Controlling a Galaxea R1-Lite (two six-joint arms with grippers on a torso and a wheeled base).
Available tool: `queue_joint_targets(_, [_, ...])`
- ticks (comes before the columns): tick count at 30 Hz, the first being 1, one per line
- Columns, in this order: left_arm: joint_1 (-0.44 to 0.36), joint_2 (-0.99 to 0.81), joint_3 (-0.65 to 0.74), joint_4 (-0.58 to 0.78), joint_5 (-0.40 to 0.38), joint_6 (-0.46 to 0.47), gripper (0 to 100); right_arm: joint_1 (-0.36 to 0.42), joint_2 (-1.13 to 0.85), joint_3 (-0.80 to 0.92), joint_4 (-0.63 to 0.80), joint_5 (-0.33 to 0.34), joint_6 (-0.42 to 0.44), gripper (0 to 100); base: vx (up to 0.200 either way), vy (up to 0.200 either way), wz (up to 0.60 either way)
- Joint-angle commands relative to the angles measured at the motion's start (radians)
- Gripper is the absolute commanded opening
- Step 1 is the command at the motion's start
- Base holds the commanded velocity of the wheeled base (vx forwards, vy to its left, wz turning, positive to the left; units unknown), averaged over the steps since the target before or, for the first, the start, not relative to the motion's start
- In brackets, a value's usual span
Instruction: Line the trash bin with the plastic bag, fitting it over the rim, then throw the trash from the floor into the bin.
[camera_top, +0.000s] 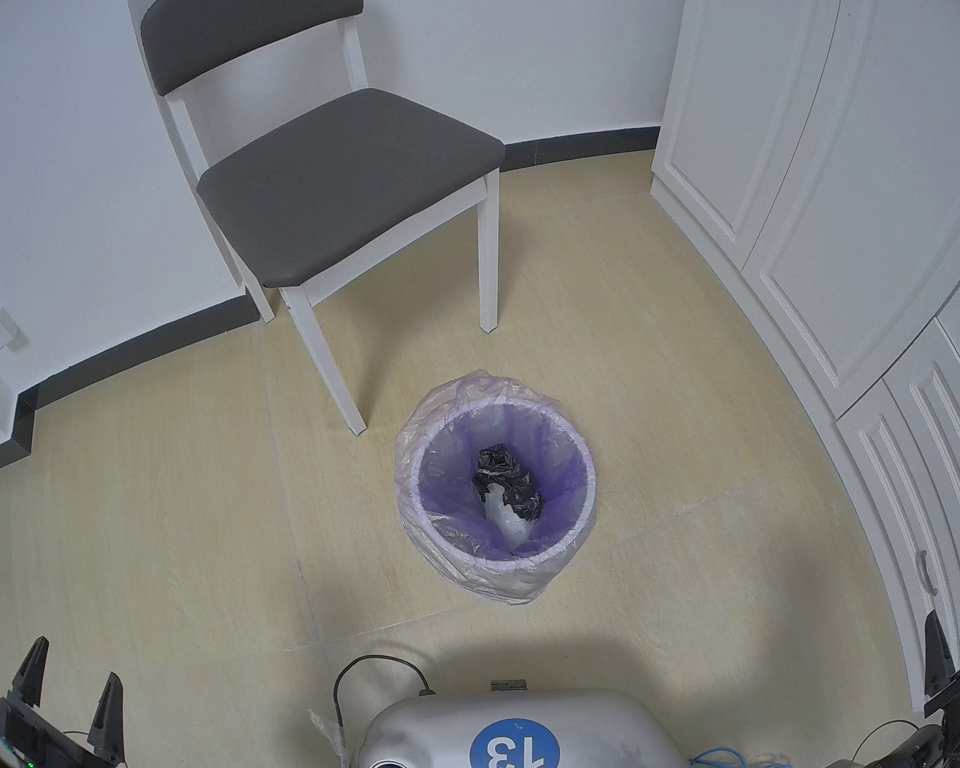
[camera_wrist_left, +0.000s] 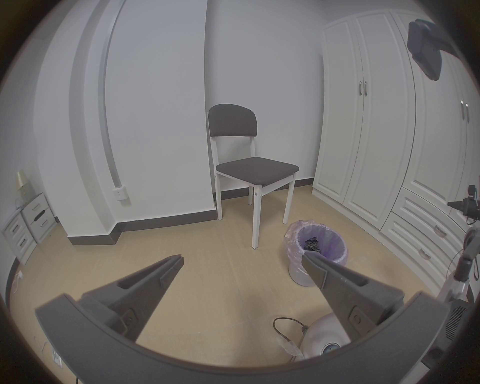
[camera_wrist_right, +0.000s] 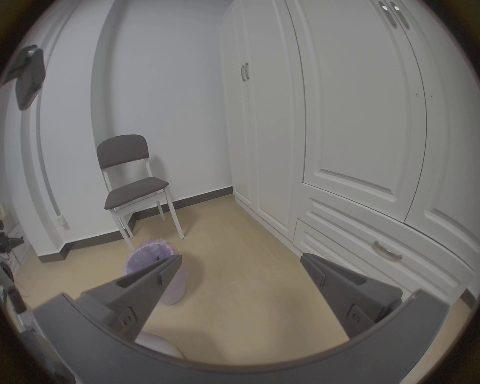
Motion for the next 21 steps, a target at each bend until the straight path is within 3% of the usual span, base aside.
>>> queue_joint_targets(1, [0.0,-0.015,0.018,0.0,0.0,0.0,100,0.0,-0.008,0.017,0.009,0.078,-0.096,100,0.0,0.0,0.0])
queue_joint_targets(5, [0.0,-0.015,0.018,0.0,0.0,0.0,100,0.0,-0.01,0.017,0.004,0.108,-0.119,100,0.0,0.0,0.0])
queue_joint_targets(8, [0.0,-0.015,0.018,0.0,0.0,0.0,100,0.008,0.003,0.008,0.124,0.124,-0.098,100,0.0,0.0,0.0])
queue_joint_targets(11, [0.0,-0.015,0.018,0.0,0.0,0.001,100,0.0,-0.011,0.016,0.076,0.133,-0.127,100,0.0,0.0,0.0])
queue_joint_targets(17, [0.0,-0.015,0.018,-0.001,0.0,0.0,100,0.0,-0.01,0.016,0.078,0.088,-0.064,100,0.0,0.0,0.0])
queue_joint_targets(21, [0.0,-0.015,0.018,-0.001,0.0,0.0,100,0.0,-0.01,0.016,0.079,0.093,-0.104,100,0.0,0.0,0.0])
